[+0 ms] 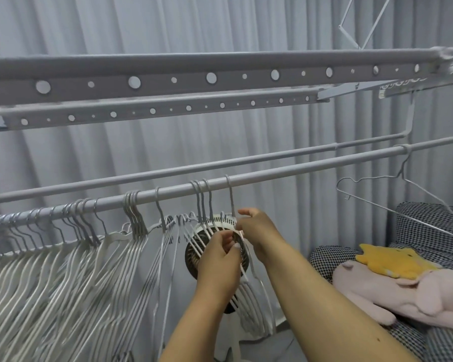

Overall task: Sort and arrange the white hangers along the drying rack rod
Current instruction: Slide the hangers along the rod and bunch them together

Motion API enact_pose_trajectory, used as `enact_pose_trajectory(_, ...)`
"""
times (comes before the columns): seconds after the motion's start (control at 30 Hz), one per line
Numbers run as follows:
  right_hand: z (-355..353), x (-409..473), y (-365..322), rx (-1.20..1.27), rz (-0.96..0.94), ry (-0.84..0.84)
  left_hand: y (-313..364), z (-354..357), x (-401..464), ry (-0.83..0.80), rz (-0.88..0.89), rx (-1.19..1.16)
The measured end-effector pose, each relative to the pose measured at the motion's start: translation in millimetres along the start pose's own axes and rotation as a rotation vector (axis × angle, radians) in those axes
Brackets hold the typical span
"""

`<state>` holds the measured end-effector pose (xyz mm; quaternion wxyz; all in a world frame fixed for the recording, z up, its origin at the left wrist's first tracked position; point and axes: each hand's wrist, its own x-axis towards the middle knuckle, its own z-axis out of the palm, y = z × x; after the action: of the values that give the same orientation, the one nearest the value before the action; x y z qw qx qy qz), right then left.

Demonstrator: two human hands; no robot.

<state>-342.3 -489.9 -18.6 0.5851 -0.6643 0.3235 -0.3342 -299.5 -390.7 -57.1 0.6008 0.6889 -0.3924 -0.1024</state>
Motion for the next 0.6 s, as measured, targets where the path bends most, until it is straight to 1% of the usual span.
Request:
enact_pose_trajectory(0.13,1.0,-9.1,16.3,0.092,-0.023,0.0,1.5,0.3,-4.4,-0.04,-0.026,-0.02)
enact_pose_trajectory(0.27,3.5,-22.5,36.3,0.244,-0.033,-0.006,-2.7,1.5,-9.7,-0.046,-0.049,-0.046)
enact_pose_trajectory(0.4,0.4,-42.6,45.4,0.449,-0.074,0.034,-6.8,2.1,-16.0,-0.066,-0.058,-0.092)
enact_pose_trajectory(0.47,0.2,-51.8,49.4,0.485,-0.09,0.031,-8.0,0.6,-18.5,-0.079,-0.047,-0.082)
enact_pose_trajectory(0.6,4.8,-66.1,55.9,0.508,-0.108,0.024,-10.3,-2.7,-19.9,-0.115,-0.005,0.014)
